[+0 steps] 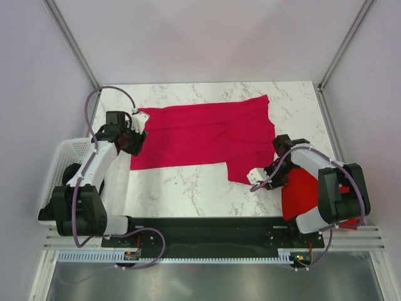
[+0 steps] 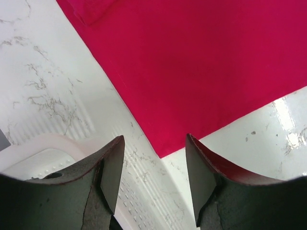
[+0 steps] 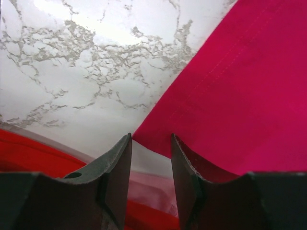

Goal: Fold and stack the t-shirts
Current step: Fold the tshirt

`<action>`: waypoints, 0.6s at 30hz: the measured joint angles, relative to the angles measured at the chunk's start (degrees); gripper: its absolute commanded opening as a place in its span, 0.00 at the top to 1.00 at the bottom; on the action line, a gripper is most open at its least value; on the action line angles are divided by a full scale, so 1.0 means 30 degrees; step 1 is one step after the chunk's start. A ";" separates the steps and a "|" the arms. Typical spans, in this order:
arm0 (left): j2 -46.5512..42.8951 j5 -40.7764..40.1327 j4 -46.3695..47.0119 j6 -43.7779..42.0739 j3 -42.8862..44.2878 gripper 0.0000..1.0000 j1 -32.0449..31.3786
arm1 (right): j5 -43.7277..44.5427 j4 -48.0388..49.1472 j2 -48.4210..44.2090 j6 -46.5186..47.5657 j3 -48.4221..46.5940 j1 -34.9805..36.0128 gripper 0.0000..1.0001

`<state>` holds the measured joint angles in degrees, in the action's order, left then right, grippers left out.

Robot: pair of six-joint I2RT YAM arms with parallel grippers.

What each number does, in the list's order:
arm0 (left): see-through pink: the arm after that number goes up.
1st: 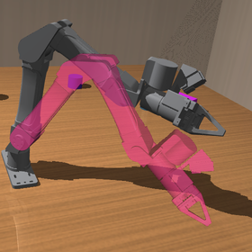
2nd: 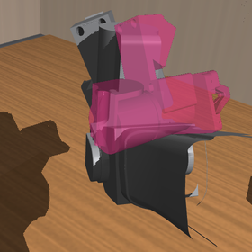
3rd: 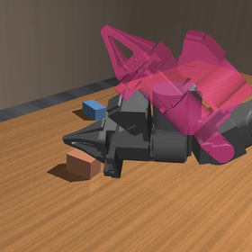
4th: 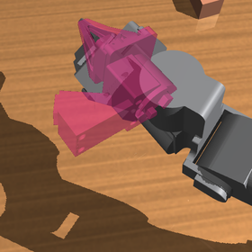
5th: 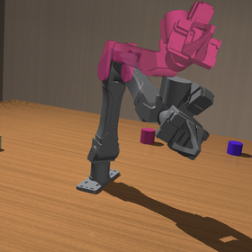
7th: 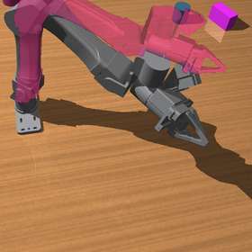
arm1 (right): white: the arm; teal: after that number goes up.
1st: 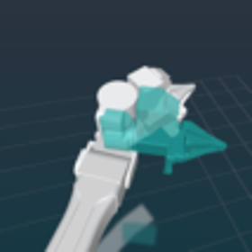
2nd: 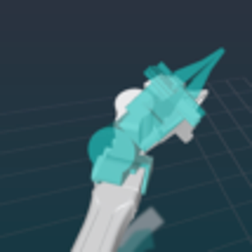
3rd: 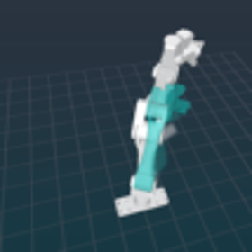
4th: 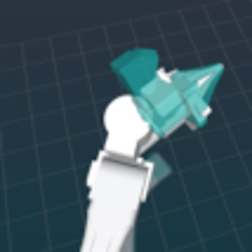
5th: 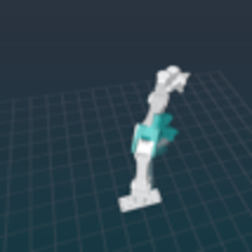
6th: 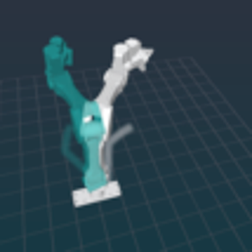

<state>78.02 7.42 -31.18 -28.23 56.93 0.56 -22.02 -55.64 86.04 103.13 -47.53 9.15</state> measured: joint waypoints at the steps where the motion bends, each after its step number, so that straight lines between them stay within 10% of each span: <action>1: 0.0015 0.0000 -0.0117 -0.0124 -0.0087 0.41 0.0000 | 0.0044 0.0022 0.0080 0.0073 0.0095 0.0000 0.54; 4: 0.0102 -0.0007 -0.0568 -0.0896 -0.0408 0.45 0.0000 | 0.0299 0.0066 0.0284 0.0255 0.0262 0.0000 0.56; 11: 0.0787 -0.0444 -0.2004 -0.2200 -0.1122 0.43 0.0000 | 0.0474 0.0146 0.0357 -0.0058 0.0233 0.0007 0.99; 18: 0.0794 -0.0401 -0.2543 -0.2484 -0.2397 0.44 -0.0058 | 0.0459 0.0233 0.0415 -0.0743 0.0168 0.0007 1.00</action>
<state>80.40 6.22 -38.81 -35.68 49.74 0.38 -20.64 -54.94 87.29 100.90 -47.03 9.17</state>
